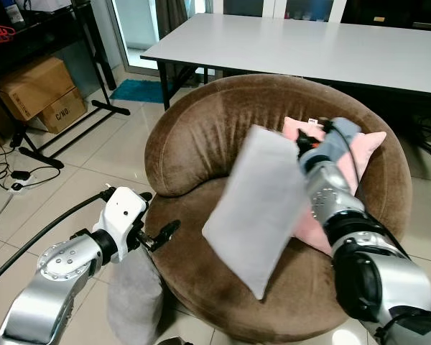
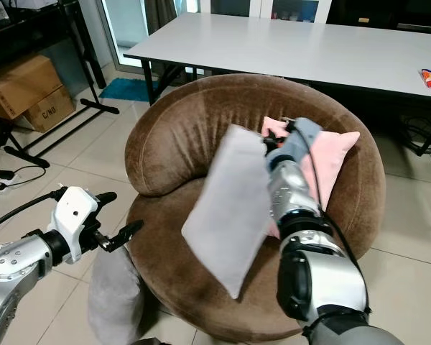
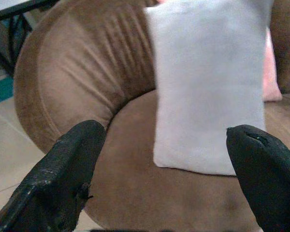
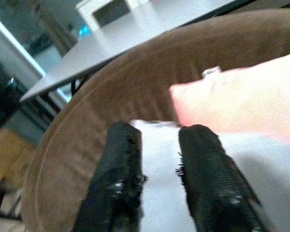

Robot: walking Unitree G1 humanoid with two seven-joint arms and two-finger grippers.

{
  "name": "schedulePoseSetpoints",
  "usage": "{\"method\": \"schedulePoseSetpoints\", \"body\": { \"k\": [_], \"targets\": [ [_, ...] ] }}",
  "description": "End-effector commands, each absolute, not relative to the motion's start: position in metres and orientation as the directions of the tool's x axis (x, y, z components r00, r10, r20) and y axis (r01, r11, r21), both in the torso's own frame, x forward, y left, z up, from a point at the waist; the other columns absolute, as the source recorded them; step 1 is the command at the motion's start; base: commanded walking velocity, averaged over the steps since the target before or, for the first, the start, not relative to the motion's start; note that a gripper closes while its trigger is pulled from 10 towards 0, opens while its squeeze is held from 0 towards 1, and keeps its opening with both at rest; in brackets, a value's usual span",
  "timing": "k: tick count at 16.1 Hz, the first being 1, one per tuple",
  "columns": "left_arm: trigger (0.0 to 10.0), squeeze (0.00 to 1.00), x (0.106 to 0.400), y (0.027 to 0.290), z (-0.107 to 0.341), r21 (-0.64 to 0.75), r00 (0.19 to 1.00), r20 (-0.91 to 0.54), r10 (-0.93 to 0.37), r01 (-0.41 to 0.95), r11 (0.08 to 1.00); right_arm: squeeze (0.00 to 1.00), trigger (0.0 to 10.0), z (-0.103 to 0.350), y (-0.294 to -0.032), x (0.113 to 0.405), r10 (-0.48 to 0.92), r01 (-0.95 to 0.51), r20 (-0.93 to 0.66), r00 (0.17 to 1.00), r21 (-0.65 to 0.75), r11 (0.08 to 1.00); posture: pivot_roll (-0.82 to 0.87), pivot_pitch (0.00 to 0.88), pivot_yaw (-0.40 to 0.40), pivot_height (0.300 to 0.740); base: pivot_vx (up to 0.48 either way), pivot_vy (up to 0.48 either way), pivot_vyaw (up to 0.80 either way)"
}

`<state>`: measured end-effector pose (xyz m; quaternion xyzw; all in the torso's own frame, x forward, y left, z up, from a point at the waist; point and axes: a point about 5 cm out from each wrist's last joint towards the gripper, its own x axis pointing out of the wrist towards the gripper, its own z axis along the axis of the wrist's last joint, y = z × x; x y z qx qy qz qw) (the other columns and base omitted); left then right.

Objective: Move the pillow to the sofa from floor

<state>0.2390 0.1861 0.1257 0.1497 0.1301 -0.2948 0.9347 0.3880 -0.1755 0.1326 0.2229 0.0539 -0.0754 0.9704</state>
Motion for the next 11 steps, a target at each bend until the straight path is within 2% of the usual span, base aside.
{"method": "schedulePoseSetpoints", "body": {
  "k": [1, 3, 4, 7, 8, 9, 11],
  "targets": [
    [10.0, 0.0, 0.243, 0.186, 0.126, 0.23, 0.819, -0.314, -0.481, 0.557, 0.798, 1.0, 10.0, 0.132, -0.182, 0.387, -0.141, 0.194, -0.153, 0.978, 0.424, 0.885, -0.06, 0.0, 0.055, 0.74, 0.0, 0.0, 0.0],
    [10.0, 0.0, 0.25, 0.185, 0.13, 0.26, 0.888, -0.234, -0.396, 0.45, 0.854, 1.0, 10.0, 0.136, -0.188, 0.385, -0.133, 0.163, -0.119, 0.984, 0.303, 0.939, -0.06, 0.0, 0.058, 0.74, 0.0, 0.0, 0.0],
    [10.0, 0.0, 0.253, 0.182, 0.135, 0.269, 0.921, -0.177, -0.346, 0.383, 0.884, 1.0, 10.0, 0.144, -0.186, 0.377, -0.07, 0.065, 0.019, 0.997, 0.196, 0.978, -0.07, 0.0, 0.063, 0.74, 0.0, 0.0, 0.0],
    [10.0, 0.0, 0.252, 0.182, 0.131, 0.274, 0.952, -0.154, -0.264, 0.298, 0.915, 1.0, 10.0, 0.149, -0.176, 0.348, 0.076, -0.084, 0.125, 0.989, 0.066, 0.994, -0.08, 0.0, 0.069, 0.74, 0.0, 0.0, 0.0],
    [10.0, 0.0, 0.252, 0.183, 0.132, 0.277, 0.96, -0.143, -0.24, 0.272, 0.922, 0.61, 10.0, 0.15, -0.173, 0.34, 0.099, -0.109, 0.127, 0.987, 0.07, 0.992, -0.08, 0.0, 0.067, 0.74, 0.0, 0.0, 0.0],
    [10.0, 0.0, 0.253, 0.184, 0.132, 0.278, 0.967, -0.13, -0.219, 0.247, 0.928, 0.0, 10.0, 0.151, -0.17, 0.333, 0.108, -0.119, 0.139, 0.984, 0.069, 0.991, -0.09, 0.0, 0.063, 0.74, 0.0, 0.0, 0.0],
    [10.0, 0.0, 0.253, 0.183, 0.133, 0.268, 0.978, -0.1, -0.181, 0.201, 0.942, 0.0, 10.0, 0.145, -0.159, 0.306, 0.14, -0.147, 0.111, 0.984, 0.063, 0.987, -0.09, 0.0, 0.061, 0.74, 0.0, 0.0, 0.0]
  ]
}}
